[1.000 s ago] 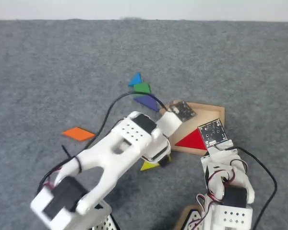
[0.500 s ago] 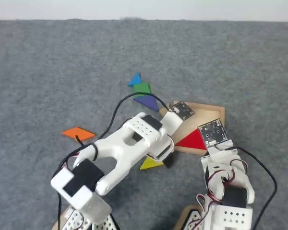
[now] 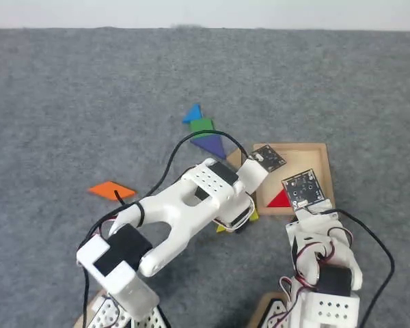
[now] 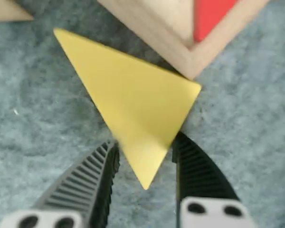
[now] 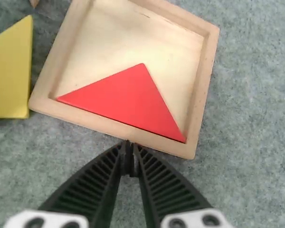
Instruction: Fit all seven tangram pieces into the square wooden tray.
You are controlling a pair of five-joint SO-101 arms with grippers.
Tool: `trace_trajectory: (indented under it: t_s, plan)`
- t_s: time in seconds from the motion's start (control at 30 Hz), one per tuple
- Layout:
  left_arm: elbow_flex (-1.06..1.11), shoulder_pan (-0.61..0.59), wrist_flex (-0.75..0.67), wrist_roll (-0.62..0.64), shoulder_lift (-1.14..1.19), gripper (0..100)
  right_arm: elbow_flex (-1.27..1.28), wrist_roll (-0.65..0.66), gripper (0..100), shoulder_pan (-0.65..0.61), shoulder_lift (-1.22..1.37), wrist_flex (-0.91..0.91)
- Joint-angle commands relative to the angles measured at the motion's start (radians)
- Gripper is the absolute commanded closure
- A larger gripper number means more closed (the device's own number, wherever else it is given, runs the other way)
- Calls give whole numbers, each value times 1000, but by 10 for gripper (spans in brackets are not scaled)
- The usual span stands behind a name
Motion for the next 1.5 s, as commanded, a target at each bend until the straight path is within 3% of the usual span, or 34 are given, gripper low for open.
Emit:
trace_trajectory:
  t_s: [0.0, 0.17, 0.3, 0.5, 0.83, 1.47]
  plan:
    - [-19, -112, 11, -2, -44, 859, -12, 18, 989, -7, 2, 2]
    - [-18, -58, 112, -8, -279, 858, -12, 18, 989, -7, 2, -1]
    - [-15, 15, 112, -6, -419, 834, -12, 18, 989, -8, 2, -1]
    - [-27, 21, 51, -75, -233, 750, -12, 18, 989, -8, 2, -1]
    - [-263, 3, 48, -143, 155, 742, -12, 18, 989, -8, 2, -1]
    - [-285, -89, 110, -184, 207, 746, -15, 18, 989, -1, 2, 2]
